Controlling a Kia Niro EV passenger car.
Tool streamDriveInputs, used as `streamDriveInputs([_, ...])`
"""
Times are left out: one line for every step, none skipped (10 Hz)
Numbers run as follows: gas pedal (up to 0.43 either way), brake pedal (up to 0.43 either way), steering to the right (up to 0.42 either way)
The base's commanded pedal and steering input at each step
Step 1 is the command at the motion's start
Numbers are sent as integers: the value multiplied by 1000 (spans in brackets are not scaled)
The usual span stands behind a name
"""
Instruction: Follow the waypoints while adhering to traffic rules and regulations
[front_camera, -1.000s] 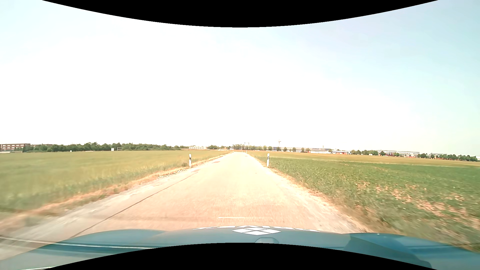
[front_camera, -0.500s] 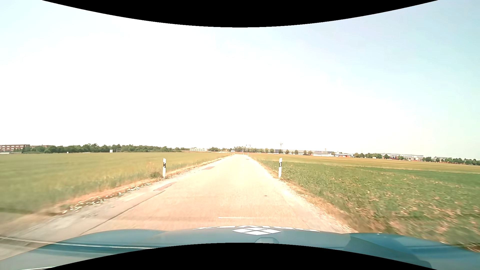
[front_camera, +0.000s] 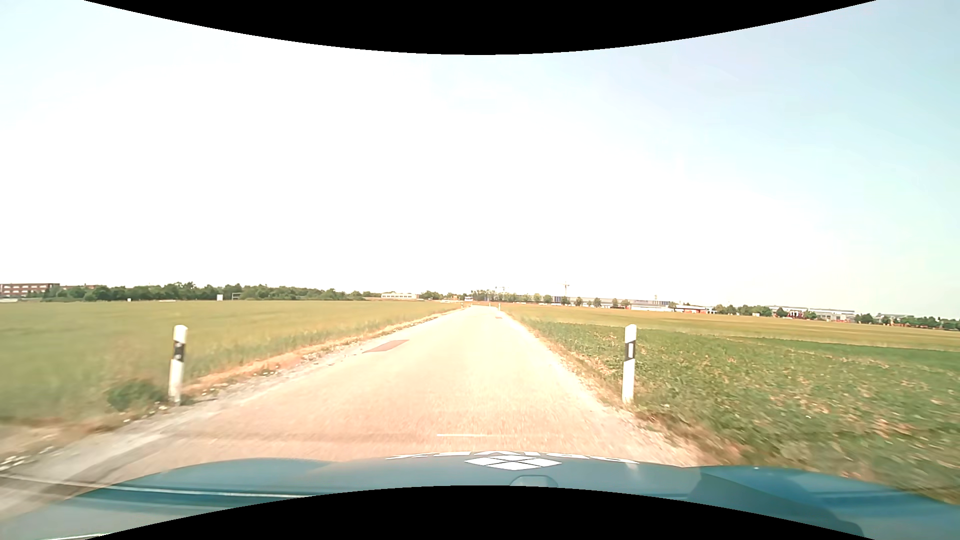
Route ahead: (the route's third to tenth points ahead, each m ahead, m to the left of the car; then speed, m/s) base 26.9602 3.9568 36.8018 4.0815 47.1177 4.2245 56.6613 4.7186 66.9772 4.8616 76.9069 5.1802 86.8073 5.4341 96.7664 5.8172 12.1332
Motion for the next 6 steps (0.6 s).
streamDriveInputs([28, 0, -9])
streamDriveInputs([28, 0, -9])
streamDriveInputs([28, 0, -8])
streamDriveInputs([39, 0, -5])
streamDriveInputs([39, 0, -4])
streamDriveInputs([39, 0, -3])
